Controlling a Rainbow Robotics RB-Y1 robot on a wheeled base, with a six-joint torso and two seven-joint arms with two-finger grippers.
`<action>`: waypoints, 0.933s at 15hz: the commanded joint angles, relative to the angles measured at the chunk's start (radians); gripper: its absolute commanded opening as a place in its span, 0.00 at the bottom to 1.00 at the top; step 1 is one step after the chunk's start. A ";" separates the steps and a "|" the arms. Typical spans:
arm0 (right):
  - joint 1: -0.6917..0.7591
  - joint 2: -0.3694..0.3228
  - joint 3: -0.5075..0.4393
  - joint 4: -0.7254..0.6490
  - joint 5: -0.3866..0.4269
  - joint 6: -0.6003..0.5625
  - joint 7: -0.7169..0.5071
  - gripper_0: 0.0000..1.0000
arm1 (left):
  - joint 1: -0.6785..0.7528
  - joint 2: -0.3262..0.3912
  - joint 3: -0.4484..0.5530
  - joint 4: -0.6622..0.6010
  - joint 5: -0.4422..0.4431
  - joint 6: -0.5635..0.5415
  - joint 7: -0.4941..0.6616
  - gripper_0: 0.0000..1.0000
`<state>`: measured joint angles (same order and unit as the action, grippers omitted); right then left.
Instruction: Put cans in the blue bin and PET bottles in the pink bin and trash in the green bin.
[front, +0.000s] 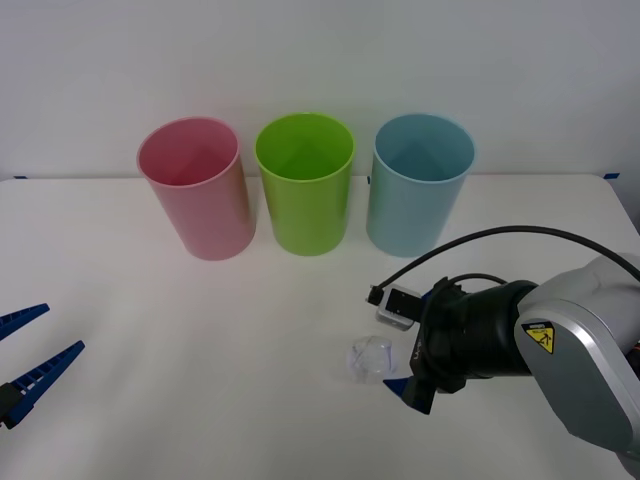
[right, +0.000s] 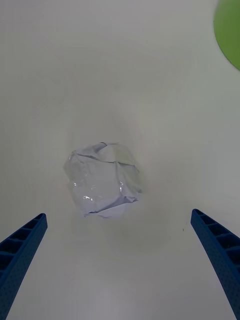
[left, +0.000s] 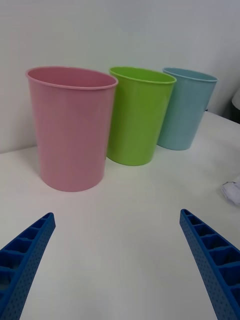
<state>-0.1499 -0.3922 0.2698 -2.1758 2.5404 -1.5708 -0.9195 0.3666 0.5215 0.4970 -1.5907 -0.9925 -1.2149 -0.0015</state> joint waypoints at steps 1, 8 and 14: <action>-0.020 0.015 0.020 0.048 0.018 0.000 -0.002 1.00 | 0.000 0.000 0.000 0.000 0.000 0.000 0.000 0.86; -0.059 0.064 0.055 0.156 0.043 0.006 0.002 1.00 | 0.000 0.000 0.000 0.000 0.000 0.000 0.000 0.85; -0.073 0.078 0.072 0.202 0.061 0.026 0.001 1.00 | 0.000 0.000 0.000 0.000 0.000 0.000 0.000 0.85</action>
<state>-0.2196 -0.3197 0.3419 -1.9848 2.6007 -1.5478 -0.9201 0.3666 0.5215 0.4970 -1.5907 -0.9925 -1.2149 -0.0015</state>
